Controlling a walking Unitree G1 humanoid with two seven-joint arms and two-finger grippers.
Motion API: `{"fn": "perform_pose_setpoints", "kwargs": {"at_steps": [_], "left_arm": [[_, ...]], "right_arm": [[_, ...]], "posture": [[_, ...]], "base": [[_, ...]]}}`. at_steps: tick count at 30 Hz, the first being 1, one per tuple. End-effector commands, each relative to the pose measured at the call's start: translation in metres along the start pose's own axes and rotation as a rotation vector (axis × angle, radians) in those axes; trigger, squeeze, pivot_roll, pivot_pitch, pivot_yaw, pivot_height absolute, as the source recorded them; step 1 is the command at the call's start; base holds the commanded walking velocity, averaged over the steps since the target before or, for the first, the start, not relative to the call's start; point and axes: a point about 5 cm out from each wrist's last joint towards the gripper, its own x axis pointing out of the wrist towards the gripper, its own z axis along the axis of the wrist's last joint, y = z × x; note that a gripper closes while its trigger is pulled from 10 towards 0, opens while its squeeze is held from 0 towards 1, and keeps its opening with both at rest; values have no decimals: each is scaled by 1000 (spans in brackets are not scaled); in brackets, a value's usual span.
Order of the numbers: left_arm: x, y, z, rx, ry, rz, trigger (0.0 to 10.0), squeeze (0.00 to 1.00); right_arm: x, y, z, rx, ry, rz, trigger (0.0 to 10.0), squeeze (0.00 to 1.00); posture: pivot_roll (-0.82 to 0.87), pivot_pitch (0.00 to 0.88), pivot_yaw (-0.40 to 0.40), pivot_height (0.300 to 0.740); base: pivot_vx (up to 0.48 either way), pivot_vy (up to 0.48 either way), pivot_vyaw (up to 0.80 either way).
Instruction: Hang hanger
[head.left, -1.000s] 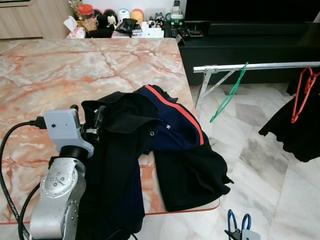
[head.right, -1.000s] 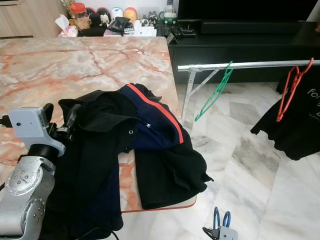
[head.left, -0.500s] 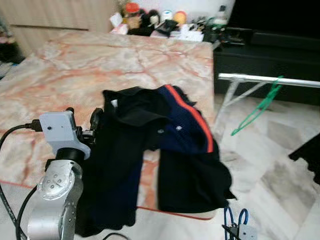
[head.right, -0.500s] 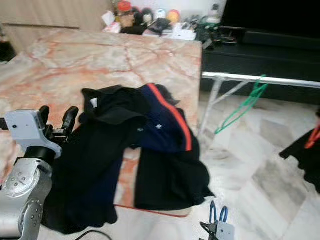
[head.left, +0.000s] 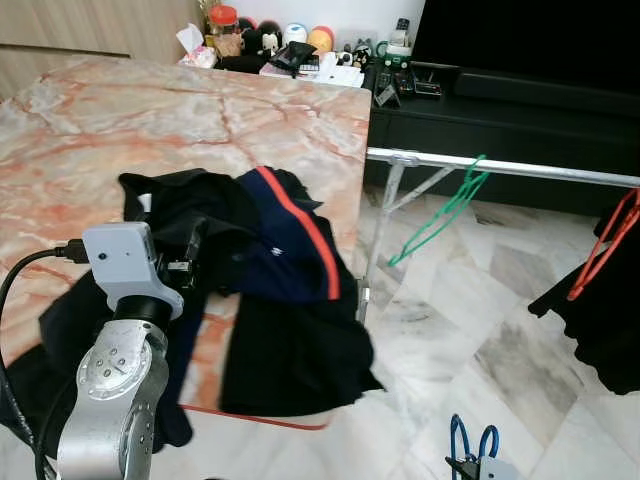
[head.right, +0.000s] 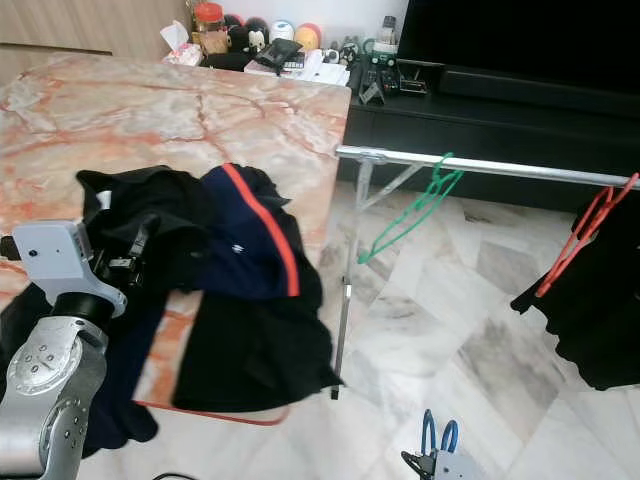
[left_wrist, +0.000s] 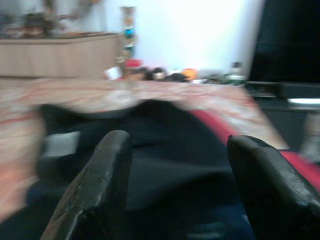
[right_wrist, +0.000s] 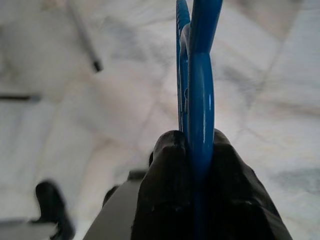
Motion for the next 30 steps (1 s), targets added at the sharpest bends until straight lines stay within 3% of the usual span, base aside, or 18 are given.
{"fn": "perform_pose_setpoints", "kwargs": {"at_steps": [1, 20, 24, 25, 27, 29, 30], "left_arm": [[0, -9, 1, -21, -9, -30, 10000, 0], [-1, -11, -2, -16, 6, -53, 10000, 0], [-6, -18, -11, -51, 72, -128, 10000, 0], [-9, -23, -18, -40, 118, -203, 10000, 0], [-16, -28, -29, -14, 195, -317, 10000, 0], [-28, -35, -46, 92, 292, -486, 10000, 0], [-31, -36, -51, 106, 318, -518, 10000, 0]], "right_arm": [[-3, -15, -11, 9, 36, -43, 10000, 0], [-3, -16, -10, 10, 26, -55, 10000, 0], [-3, -16, -9, 8, 25, -53, 10000, 0], [-3, -15, -9, 5, 22, -50, 10000, 0], [-3, -15, -8, 4, 17, -47, 10000, 0], [-2, -13, -3, 3, 3, -41, 10000, 0], [-1, -12, -2, 3, -2, -39, 10000, 0]], "posture": [[97, 177, -42, 740], [93, 181, -42, 740], [92, 182, -43, 740], [92, 183, -43, 740], [92, 183, -43, 740], [88, 182, -42, 740], [86, 184, -41, 740]], "base": [[0, -480, -800], [0, -465, 0], [0, 0, 0], [0, 0, 0], [0, 0, 0], [0, 0, 0], [0, 0, 0]]}}
